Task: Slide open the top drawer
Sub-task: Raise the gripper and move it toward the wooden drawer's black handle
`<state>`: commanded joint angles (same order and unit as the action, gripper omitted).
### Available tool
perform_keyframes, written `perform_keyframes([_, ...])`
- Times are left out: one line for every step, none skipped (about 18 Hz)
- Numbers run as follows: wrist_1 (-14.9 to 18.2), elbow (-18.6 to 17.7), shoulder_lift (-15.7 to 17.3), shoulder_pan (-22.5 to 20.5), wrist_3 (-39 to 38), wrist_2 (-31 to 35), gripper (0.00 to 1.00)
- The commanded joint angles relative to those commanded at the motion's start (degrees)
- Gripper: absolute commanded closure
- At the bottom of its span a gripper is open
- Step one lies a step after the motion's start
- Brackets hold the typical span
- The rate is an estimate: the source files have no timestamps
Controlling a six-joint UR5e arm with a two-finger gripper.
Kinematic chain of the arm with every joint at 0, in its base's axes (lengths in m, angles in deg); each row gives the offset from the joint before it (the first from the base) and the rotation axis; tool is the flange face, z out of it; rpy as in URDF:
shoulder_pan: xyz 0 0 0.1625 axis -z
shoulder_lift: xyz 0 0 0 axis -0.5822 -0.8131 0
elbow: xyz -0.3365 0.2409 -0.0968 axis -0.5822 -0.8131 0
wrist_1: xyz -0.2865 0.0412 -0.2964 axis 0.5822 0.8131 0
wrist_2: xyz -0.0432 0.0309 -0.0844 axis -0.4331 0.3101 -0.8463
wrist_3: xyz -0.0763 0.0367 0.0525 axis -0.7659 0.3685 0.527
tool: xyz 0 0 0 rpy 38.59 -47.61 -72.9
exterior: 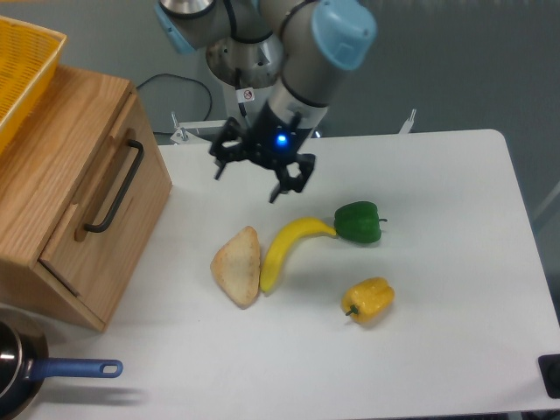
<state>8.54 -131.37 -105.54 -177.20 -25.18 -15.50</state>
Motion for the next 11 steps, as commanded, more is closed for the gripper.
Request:
perform_keyframes([0.97, 0.44, -0.17, 0.44, -0.09, -0.26, 0.0])
perform_keyframes([2.02, 1.05, -0.44, 0.7, -0.26, -0.26, 0.0])
perform_keyframes([3.08, 1.67, -0.7, 0.88, -1.31, -0.44, 0.0])
perform_keyframes([3.61, 2.28, -0.97, 1.49, -2.28, -0.7, 0.0])
perform_keyframes([3.7, 2.9, -1.49, 2.63, -3.07, -1.05, 0.0])
perform_keyframes([3.7, 3.25, -1.76, 3.16, -3.77, -1.75, 0.0])
perform_keyframes([3.61, 3.78, -2.02, 3.25, -5.0, -2.89, 0.0])
perform_keyframes([3.61, 4.31, -2.98, 3.43, -6.31, -4.2, 0.0])
perform_keyframes([3.53, 4.83, -4.03, 3.87, -6.94, -4.65, 0.0])
perform_keyframes([3.61, 5.8, -5.09, 4.57, -7.47, -4.66, 0.0])
perform_keyframes([3.61, 6.42, -5.97, 5.53, -8.95, -4.66, 0.0])
